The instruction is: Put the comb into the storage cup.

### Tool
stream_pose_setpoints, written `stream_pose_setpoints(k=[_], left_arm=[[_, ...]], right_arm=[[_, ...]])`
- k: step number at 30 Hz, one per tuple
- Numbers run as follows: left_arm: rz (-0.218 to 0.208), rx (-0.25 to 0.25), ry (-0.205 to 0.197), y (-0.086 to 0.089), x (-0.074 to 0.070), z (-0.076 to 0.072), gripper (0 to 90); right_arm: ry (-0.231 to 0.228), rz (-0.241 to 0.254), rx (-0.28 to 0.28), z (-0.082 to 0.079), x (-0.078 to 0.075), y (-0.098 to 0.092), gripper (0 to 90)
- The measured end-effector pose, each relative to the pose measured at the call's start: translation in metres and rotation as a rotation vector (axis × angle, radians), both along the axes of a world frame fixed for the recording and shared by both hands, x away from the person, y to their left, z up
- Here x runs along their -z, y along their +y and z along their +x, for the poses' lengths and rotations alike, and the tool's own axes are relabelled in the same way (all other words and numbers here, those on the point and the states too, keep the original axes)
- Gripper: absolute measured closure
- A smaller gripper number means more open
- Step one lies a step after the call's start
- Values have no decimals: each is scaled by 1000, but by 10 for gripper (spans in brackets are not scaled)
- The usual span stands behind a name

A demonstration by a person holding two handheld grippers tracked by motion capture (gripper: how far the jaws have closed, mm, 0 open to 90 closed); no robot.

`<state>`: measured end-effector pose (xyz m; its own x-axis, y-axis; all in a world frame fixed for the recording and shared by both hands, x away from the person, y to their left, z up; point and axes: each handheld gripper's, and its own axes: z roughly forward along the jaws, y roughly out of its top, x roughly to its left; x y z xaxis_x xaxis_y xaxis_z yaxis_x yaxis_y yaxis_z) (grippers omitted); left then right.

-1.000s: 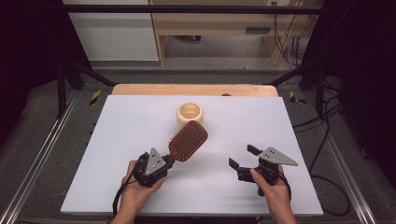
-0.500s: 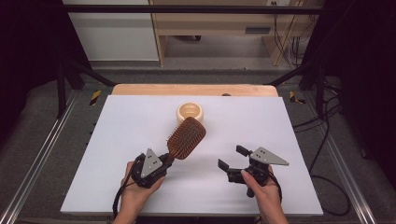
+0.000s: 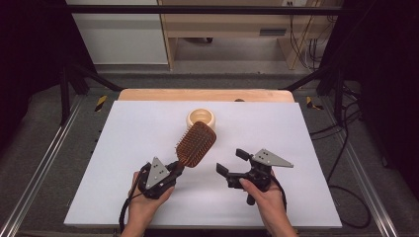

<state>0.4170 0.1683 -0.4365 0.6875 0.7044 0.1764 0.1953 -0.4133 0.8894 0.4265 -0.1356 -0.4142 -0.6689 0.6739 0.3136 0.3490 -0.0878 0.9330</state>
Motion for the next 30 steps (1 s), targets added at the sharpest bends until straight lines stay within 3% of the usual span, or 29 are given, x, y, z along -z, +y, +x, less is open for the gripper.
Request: stream_pose_setpoints(k=[7, 18, 30], left_arm=[[-5, 7, -20, -1, -1, -3, 726], [-7, 25, -46, -7, -2, -8, 726], [1, 37, -62, -9, -2, -9, 726]], right_arm=[[36, 76, -7, 6, -4, 11, 67], [40, 76, -26, 10, -11, 24, 74], [76, 123, -53, 16, -17, 40, 156]])
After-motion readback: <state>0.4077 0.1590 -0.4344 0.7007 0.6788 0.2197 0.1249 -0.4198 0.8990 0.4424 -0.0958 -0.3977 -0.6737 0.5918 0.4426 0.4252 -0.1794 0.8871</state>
